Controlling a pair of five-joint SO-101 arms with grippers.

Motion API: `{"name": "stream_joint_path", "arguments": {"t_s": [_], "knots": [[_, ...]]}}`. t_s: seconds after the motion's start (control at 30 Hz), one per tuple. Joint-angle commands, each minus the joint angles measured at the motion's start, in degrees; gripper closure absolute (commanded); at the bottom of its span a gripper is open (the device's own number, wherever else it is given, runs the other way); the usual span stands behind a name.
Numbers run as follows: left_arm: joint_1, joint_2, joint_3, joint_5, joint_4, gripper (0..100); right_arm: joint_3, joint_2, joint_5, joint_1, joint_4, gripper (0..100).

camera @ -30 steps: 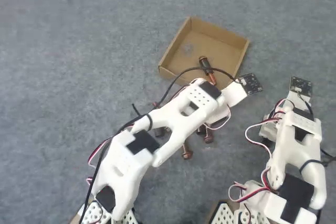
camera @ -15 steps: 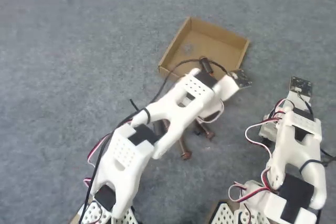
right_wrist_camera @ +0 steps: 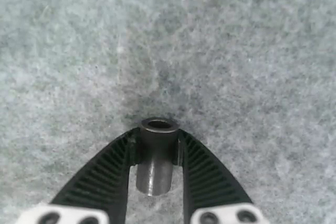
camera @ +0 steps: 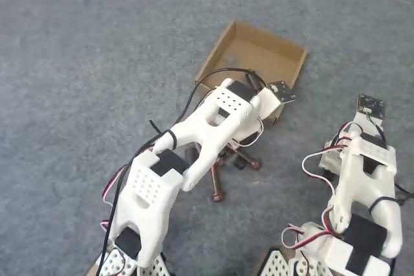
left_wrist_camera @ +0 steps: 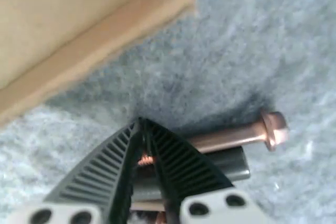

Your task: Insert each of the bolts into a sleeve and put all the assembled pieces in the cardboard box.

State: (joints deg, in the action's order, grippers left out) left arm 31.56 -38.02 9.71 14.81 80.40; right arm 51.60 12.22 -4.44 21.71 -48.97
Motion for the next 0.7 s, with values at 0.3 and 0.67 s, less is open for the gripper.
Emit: {"name": "stream_joint_path", "arguments": {"t_s": [0.3,0.67], "knots": [[-1.05,14.51,-21.41,4.92,-6.77,99,-3.08,0.31,-0.44,0.40,0.92,99.2],[-0.97,24.53,-29.05,10.73,-13.71,98,-2.99,0.31,-0.44,0.40,0.92,99.2]]}}
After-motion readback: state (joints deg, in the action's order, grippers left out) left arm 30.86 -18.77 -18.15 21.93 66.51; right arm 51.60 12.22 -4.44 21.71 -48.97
